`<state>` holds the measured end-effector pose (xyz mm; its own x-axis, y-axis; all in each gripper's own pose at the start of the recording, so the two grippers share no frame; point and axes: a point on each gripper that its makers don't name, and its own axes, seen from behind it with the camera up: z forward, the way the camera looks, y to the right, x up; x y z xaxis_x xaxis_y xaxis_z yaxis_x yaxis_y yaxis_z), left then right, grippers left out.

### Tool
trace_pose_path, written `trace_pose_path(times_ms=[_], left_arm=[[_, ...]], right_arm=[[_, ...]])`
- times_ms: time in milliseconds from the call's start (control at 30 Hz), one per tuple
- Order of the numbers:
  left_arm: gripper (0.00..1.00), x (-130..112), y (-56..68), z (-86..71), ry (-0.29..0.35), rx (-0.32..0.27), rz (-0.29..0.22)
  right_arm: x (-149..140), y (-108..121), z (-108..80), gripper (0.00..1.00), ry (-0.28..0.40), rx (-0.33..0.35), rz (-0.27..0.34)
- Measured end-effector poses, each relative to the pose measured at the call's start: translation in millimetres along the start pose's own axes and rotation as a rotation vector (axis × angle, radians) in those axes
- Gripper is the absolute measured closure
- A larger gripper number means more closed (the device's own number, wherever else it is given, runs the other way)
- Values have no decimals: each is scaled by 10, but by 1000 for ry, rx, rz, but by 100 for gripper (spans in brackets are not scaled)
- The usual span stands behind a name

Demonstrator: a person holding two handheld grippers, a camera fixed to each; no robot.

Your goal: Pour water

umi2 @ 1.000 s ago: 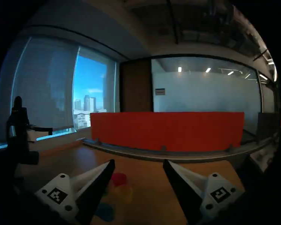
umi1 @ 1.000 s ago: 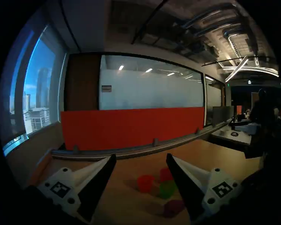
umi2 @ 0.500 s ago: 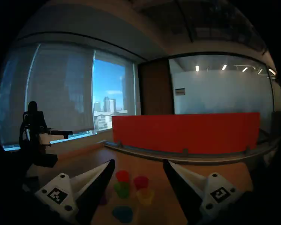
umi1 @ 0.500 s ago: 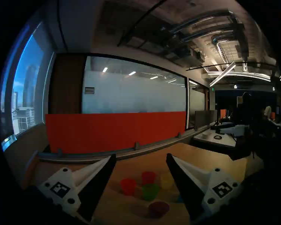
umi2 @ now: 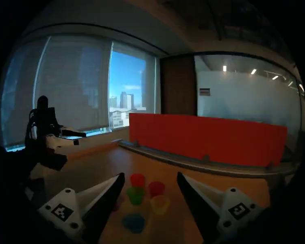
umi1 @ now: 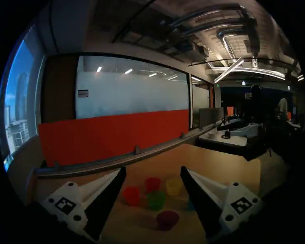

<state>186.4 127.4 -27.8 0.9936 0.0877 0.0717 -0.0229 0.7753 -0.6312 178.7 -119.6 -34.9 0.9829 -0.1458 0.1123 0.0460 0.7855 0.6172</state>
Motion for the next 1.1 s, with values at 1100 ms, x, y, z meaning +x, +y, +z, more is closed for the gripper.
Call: trace_pose_path(times_ms=[1100], left_arm=[[0,-542,-71,265,-136,-50,39]], right_arm=[[-628,-151,129,0,-193,91,-40]])
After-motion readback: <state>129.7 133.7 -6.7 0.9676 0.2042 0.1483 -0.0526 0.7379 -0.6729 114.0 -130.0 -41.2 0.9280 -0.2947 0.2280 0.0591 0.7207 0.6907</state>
